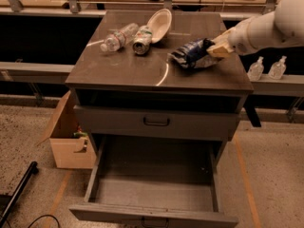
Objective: Place blue chip bag into middle drawer
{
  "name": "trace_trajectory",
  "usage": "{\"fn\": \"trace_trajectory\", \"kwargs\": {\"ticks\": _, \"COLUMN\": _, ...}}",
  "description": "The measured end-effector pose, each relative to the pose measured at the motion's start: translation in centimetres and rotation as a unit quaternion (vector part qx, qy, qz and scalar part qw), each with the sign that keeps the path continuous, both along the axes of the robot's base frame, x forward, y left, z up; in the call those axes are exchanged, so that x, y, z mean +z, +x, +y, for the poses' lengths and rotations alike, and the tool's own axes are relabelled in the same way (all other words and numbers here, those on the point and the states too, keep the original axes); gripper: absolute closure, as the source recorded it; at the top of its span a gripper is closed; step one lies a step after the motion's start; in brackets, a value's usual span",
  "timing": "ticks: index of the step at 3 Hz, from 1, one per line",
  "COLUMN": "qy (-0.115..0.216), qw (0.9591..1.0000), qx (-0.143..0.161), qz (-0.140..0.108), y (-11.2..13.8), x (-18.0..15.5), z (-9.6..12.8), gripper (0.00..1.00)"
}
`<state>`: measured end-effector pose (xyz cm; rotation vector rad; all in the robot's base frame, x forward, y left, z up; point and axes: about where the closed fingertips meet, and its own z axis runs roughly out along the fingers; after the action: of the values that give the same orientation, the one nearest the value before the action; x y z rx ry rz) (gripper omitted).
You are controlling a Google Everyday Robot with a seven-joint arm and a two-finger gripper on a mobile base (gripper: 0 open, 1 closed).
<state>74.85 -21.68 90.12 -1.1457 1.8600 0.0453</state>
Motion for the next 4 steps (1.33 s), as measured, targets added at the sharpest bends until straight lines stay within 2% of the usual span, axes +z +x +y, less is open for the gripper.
{"fn": "trace_trajectory", "kwargs": {"ticks": 1, "qy": -0.003, "qw": 0.9991, "qx": 0.041, "qz": 0.013, "y": -5.7, "x": 1.8, "z": -0.1, "gripper": 1.00}}
{"fn": "trace_trajectory", "kwargs": {"ticks": 2, "qy": -0.008, "qw": 0.9971, "qx": 0.071, "qz": 0.027, "y": -11.3, "x": 3.9, "z": 0.3, "gripper": 1.00}}
{"fn": "trace_trajectory", "kwargs": {"ticks": 3, "qy": -0.014, "qw": 0.9934, "qx": 0.107, "qz": 0.040, "y": -16.1, "x": 5.2, "z": 1.5, "gripper": 1.00}}
{"fn": "trace_trajectory", "kwargs": {"ticks": 4, "qy": -0.015, "qw": 0.9925, "qx": 0.113, "qz": 0.043, "y": -16.7, "x": 5.2, "z": 1.8, "gripper": 1.00}}
